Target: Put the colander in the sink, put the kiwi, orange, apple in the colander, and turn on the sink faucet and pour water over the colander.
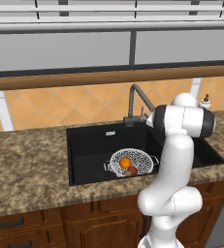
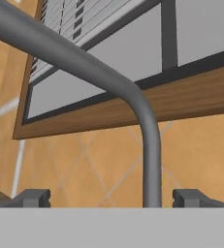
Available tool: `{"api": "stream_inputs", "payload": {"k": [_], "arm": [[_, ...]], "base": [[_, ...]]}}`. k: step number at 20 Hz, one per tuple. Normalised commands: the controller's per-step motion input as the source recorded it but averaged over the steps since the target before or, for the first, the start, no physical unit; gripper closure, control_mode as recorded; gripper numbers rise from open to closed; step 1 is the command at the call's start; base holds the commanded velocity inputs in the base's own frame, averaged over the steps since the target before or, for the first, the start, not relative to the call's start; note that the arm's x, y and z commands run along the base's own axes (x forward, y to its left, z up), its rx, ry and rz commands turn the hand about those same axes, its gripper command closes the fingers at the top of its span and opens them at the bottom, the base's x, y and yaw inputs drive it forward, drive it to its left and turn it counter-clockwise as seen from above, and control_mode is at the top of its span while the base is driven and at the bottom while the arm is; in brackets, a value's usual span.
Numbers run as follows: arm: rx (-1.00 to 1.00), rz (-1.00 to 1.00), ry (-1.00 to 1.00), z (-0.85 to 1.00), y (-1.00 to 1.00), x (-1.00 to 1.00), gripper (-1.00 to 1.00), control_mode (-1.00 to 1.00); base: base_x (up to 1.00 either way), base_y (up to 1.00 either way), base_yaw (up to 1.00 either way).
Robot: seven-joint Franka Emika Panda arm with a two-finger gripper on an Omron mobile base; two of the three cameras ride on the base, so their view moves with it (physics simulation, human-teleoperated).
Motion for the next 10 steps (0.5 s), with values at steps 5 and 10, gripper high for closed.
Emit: {"api": "stream_inputs", "payload": {"k": [5,10], "arm": [[0.00,-0.04,0.00,-0.17,-0.08,0.19,-1.00,-1.00],[0.00,-0.04,0.00,-0.04,-0.10,0.28,-1.00,-1.00]], "base": [[0.00,0.00,0.00],[0.00,0.00,0.00]]}}
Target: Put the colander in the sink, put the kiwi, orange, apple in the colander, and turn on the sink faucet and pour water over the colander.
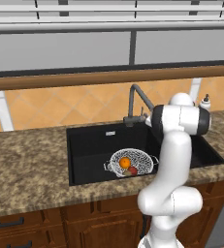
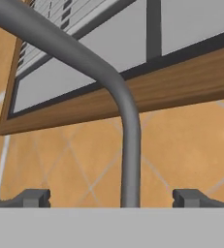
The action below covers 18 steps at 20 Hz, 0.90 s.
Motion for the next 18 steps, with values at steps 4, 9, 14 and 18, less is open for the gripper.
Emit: {"api": "stream_inputs", "payload": {"k": [4,9,14,18], "arm": [[0.00,-0.02,0.00,-0.02,-0.10,0.27,-1.00,-1.00],[0.00,-0.02,0.00,-0.11,0.00,0.24,-1.00,-1.00],[0.00,-0.02,0.00,-0.17,0.00,0.24,-1.00,-1.00],[0.00,-0.03,0.00,-0.18,0.00,0.23,-1.00,-1.00]], "base": [[0.00,0.00,0.00],[0.00,0.00,0.00],[0.00,0.00,0.00],[0.00,0.00,0.00]]}}
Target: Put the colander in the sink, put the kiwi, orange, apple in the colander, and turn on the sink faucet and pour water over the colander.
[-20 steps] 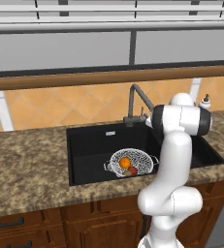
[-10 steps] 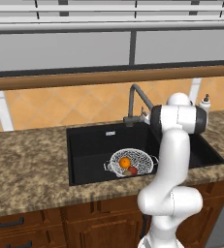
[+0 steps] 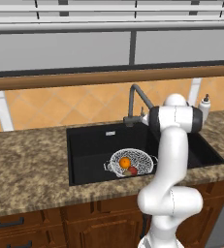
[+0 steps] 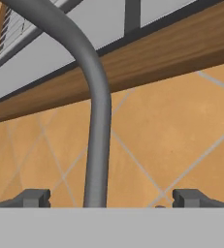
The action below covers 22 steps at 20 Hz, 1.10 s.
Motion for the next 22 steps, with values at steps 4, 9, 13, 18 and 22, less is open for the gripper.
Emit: {"api": "stream_inputs", "payload": {"k": [4,9,13,18,22], "arm": [[0.00,-0.03,0.00,-0.15,0.00,0.26,-1.00,-1.00],[0.00,-0.01,0.00,-0.12,0.00,0.22,-1.00,-1.00],[0.00,-0.01,0.00,-0.09,-0.01,0.26,-1.00,-1.00],[0.00,0.00,0.00,-0.03,-0.08,0.23,-1.00,-1.00],[0.00,0.00,0.00,-0.01,-0.03,0.19,-1.00,-1.00]], "base": [[0.00,0.00,0.00],[0.00,0.00,0.00],[0.00,0.00,0.00],[0.00,0.00,0.00],[0.00,0.00,0.00]]}}
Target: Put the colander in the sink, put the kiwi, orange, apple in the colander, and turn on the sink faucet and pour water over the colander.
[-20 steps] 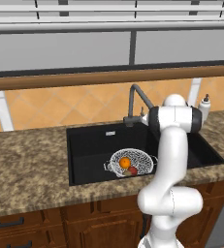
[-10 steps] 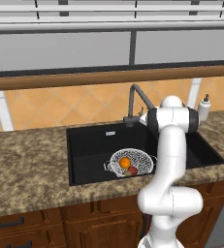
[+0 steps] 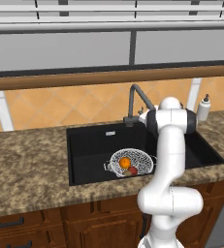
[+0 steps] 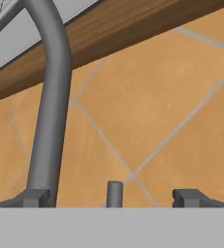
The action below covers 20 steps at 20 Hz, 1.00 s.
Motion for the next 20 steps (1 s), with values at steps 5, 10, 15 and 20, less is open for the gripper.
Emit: {"api": "stream_inputs", "payload": {"k": [5,10,15,20], "arm": [[0.00,-0.01,0.00,-0.09,0.09,0.09,-1.00,-1.00],[0.00,-0.03,0.00,-0.10,0.12,0.12,-1.00,-1.00],[0.00,-0.03,0.00,0.00,0.01,0.24,-1.00,-1.00],[0.00,-0.03,0.00,0.00,0.00,0.21,-1.00,-1.00]], "base": [[0.00,0.00,0.00],[0.00,0.00,0.00],[0.00,0.00,0.00],[0.00,0.00,0.00]]}}
